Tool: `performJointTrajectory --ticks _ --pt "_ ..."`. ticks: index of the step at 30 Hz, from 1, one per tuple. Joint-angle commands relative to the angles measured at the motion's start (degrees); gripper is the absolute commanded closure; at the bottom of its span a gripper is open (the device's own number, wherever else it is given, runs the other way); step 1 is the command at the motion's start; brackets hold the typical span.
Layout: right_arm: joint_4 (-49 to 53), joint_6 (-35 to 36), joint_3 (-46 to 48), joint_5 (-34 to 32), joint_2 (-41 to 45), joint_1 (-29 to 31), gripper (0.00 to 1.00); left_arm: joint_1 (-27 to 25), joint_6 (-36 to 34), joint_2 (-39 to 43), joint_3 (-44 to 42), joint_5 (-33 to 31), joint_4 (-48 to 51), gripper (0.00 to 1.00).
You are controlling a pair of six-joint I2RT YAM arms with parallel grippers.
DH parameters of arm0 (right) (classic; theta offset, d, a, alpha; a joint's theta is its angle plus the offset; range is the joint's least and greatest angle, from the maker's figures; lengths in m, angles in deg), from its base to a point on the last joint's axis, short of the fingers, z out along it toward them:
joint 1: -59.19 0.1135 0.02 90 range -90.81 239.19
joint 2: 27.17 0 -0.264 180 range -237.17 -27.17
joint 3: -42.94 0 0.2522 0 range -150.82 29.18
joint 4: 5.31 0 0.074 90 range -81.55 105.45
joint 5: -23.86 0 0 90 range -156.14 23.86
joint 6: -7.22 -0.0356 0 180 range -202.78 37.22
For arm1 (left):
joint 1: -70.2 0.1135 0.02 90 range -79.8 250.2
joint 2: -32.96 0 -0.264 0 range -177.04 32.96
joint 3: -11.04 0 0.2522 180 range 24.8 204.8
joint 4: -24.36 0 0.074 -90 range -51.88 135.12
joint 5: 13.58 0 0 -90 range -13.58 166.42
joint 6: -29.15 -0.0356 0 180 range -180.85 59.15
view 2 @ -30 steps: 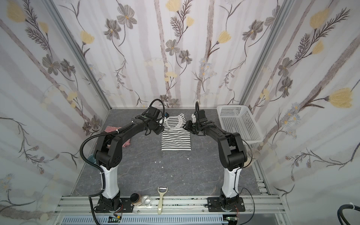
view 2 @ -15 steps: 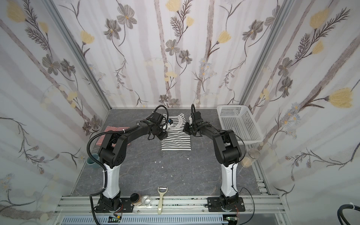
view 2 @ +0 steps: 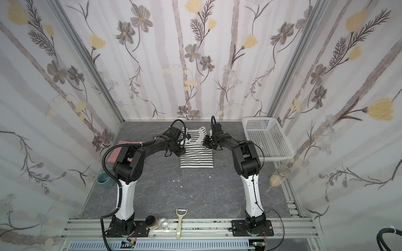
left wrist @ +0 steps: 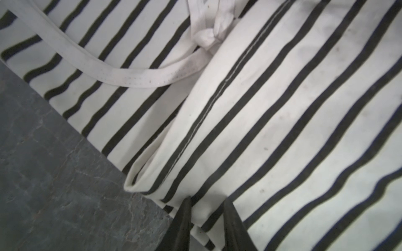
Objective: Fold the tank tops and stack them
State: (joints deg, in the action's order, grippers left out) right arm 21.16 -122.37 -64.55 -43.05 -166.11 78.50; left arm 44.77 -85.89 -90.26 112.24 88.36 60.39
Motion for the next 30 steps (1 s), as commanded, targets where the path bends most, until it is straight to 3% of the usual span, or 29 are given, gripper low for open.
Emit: performJointTrajectory --ticks 1,5,9,15,20,30 --pt "-0.5 -0.5 -0.9 0.0 -0.1 -0.5 0.81 0.1 -0.3 0.9 -2.1 -3.0 0.8 0.72" --pt "0.1 0.8 -0.7 2.3 3.1 -0.3 0.77 0.0 -1.1 2.2 -4.2 -6.5 0.9 0.72" --pt "-1.0 0.5 5.6 1.8 12.5 0.4 0.66 0.0 -0.7 7.1 -6.4 -6.1 0.8 0.67" --pt "-6.0 -2.0 24.2 0.2 29.5 1.8 0.54 -0.9 -0.5 16.6 -12.3 -2.7 0.6 0.61" --pt "-10.8 -5.5 39.2 -0.7 39.5 3.2 0.5 -3.4 -2.4 21.6 -20.1 -3.3 -0.2 0.57" --pt "-24.1 -14.1 58.2 0.0 44.8 6.1 0.48 -6.6 -2.0 25.1 -27.0 -1.7 -2.4 0.56"
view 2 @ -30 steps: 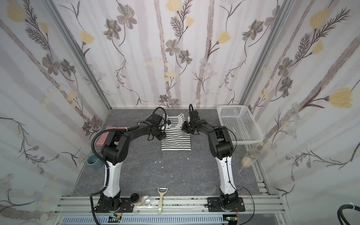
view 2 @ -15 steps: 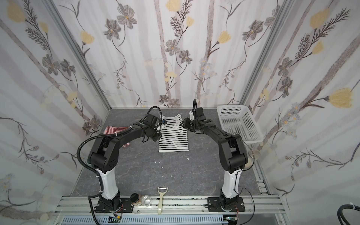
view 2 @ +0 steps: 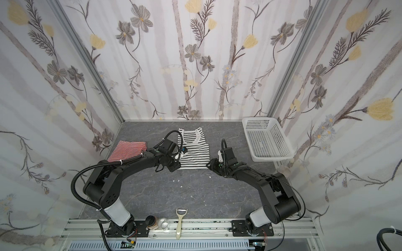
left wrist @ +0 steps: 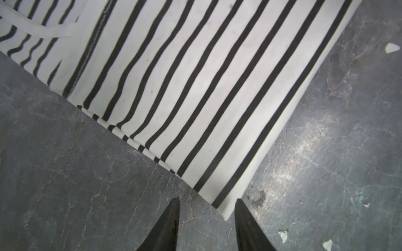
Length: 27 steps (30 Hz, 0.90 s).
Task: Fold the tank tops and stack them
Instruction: 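Grasp the near edge of the folded striped shirt with both grippers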
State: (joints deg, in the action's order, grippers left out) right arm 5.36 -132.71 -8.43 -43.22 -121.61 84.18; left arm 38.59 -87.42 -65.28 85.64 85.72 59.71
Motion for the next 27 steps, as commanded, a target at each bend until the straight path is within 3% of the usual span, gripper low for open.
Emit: performJointTrajectory --ticks 1,27 --pt "-9.7 -4.4 2.9 0.6 -0.1 0.5 0.48 -0.6 -0.6 0.0 -0.6 1.0 -1.8 0.56" --pt "-24.8 -8.8 2.8 4.5 -12.4 -1.3 0.52 -2.6 -5.1 -4.4 -1.9 -3.5 -3.0 0.49"
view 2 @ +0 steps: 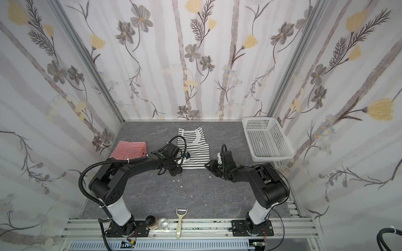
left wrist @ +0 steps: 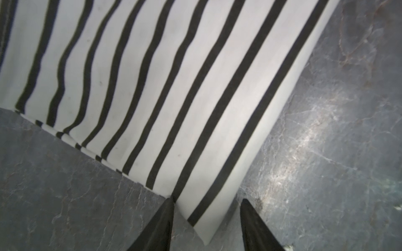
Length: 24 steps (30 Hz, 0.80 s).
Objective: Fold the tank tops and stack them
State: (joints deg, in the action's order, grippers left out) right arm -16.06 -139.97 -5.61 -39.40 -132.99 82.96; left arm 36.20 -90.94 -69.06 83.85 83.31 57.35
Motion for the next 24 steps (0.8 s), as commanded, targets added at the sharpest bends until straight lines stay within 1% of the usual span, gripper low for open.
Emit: performJointTrajectory --ticks 1,4,7,9,11,13,16,17,21,24 --pt "-4.2 -1.9 0.0 0.8 -1.3 -0.1 0.53 -0.2 -1.8 -0.8 -0.3 -1.3 -0.6 0.5" --pt "-5.8 -2.7 0.0 1.3 -1.8 -0.1 0.55 -0.5 -2.2 -0.8 -0.6 -1.8 -0.8 0.56" --pt "-7.4 -3.3 0.2 1.6 -2.4 -0.2 0.58 -0.6 -2.7 -0.8 -0.8 -2.2 -0.8 0.69" --pt "-8.7 -3.8 0.2 2.1 -2.9 -0.3 0.62 -0.7 -2.8 -1.1 -0.9 -2.3 -0.7 0.77" --pt "-10.2 -4.4 0.3 2.3 -3.5 -0.3 0.66 -0.8 -2.9 -0.9 -1.0 -2.0 -0.7 0.79" --pt "-13.0 -5.5 0.9 2.8 -4.0 -0.7 0.75 -0.7 -3.2 -0.7 -1.1 -1.2 -0.7 0.8" --pt "-17.1 -7.3 2.1 3.8 -3.9 -1.2 0.94 -1.0 -3.6 -0.1 -1.1 -0.2 -0.5 0.85" --pt "-17.6 -7.6 2.5 3.9 -3.6 -1.1 0.99 -1.2 -3.8 0.2 -1.2 0.1 -0.4 0.86" --pt "-16.8 -7.5 4.4 4.1 -0.3 -1.1 1.0 -2.3 -4.7 2.4 -1.1 3.4 1.6 0.91" --pt "-12.2 -6.6 6.1 3.7 4.1 -1.2 1.0 -3.4 -4.7 3.7 0.0 7.9 5.3 0.91"
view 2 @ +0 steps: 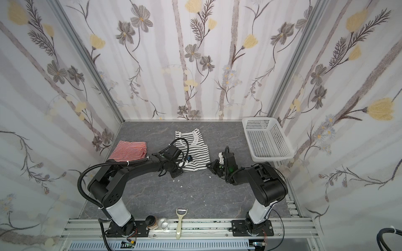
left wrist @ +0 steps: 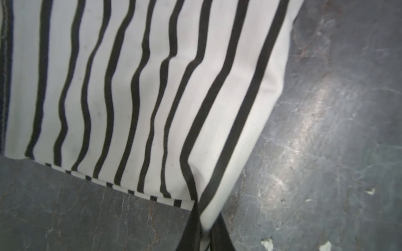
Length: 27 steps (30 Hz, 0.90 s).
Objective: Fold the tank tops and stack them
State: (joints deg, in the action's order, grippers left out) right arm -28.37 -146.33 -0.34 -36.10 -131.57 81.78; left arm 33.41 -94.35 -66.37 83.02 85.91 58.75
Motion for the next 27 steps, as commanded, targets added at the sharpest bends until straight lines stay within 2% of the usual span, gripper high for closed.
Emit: performJointTrajectory --ticks 1,10,14,18,21,24,27 --pt "2.2 0.3 1.5 -0.1 4.8 0.1 1.0 -1.0 -1.4 1.5 1.2 7.2 5.3 0.91" --pt "26.5 3.2 4.0 -5.6 30.5 -0.4 1.0 -5.6 -3.5 5.0 5.3 23.4 19.5 0.91" --pt "32.3 2.8 2.9 -6.6 37.2 -1.0 1.0 -6.2 -5.1 5.8 8.0 30.1 24.6 0.9" --pt "35.0 2.4 -0.5 -5.7 38.6 -1.2 1.0 -6.2 -7.9 6.0 12.6 35.6 30.4 0.91" --pt "36.5 2.5 -4.9 -5.0 37.5 -1.8 1.0 -5.7 -9.5 5.4 15.6 36.8 33.3 0.92" --pt "36.8 3.2 -10.1 -4.1 34.3 -2.6 1.0 -3.6 -10.2 3.5 20.1 37.4 34.6 0.92" --pt "37.2 4.6 -17.4 -2.6 27.3 -2.8 1.0 0.1 -11.2 0.7 23.4 38.3 35.7 0.93"
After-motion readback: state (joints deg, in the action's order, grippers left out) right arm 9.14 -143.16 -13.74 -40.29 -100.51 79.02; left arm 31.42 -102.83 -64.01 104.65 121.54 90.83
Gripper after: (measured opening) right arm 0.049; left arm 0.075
